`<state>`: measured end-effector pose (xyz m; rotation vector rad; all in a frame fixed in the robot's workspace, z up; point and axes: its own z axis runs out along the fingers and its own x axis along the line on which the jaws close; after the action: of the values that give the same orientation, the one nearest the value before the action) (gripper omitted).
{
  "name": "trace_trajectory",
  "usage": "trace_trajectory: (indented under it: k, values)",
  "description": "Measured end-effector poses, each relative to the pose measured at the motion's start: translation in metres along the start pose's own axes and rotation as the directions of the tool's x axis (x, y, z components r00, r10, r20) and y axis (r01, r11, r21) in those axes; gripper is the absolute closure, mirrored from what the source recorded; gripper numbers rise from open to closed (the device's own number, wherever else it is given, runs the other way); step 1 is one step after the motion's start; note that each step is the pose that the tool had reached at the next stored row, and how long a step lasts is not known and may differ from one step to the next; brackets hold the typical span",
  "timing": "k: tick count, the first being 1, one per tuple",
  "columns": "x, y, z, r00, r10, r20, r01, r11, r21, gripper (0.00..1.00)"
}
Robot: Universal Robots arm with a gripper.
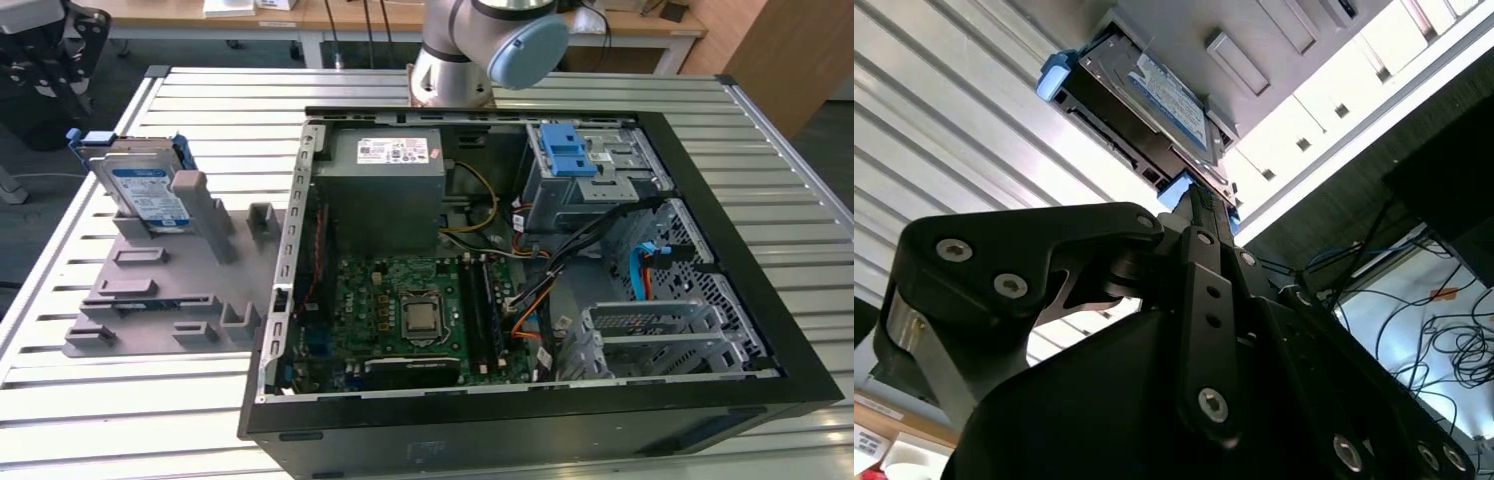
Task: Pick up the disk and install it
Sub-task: 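Pick up the disk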
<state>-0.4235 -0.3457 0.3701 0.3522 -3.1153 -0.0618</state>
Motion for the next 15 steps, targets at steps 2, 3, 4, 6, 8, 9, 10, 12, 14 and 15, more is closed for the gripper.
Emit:
trace_trajectory:
  k: [2,3,4,6,8,9,10,12,14,15]
  values:
    - [0.0,0.0,0.0,0.9999,-0.012,-0.0005,0.012,0.9999,0.0,0.89]
    - [0.0,0.0,0.0,0.9998,-0.018,-0.0007,0.018,0.9998,0.0,0.89]
    - [0.0,0.0,0.0,0.9997,-0.023,-0.0009,0.023,0.9997,0.0,0.89]
    - [0.0,0.0,0.0,0.9994,-0.035,-0.0013,0.035,0.9994,0.0,0.89]
    - [0.0,0.0,0.0,0.9989,-0.046,-0.0019,0.046,0.9989,0.0,0.89]
    - [0.0,0.0,0.0,0.9987,-0.052,-0.002,0.052,0.9987,0.0,0.89]
    - [0.0,0.0,0.0,0.9983,-0.058,-0.0023,0.058,0.9983,0.0,0.89]
    - [0.0,0.0,0.0,0.9976,-0.069,-0.0027,0.069,0.9976,0.0,0.89]
    - [0.0,0.0,0.0,0.9967,-0.081,-0.0032,0.081,0.9967,0.0,0.89]
    - [0.0,0.0,0.0,0.9963,-0.086,-0.0034,0.086,0.9963,-0.0001,0.89]
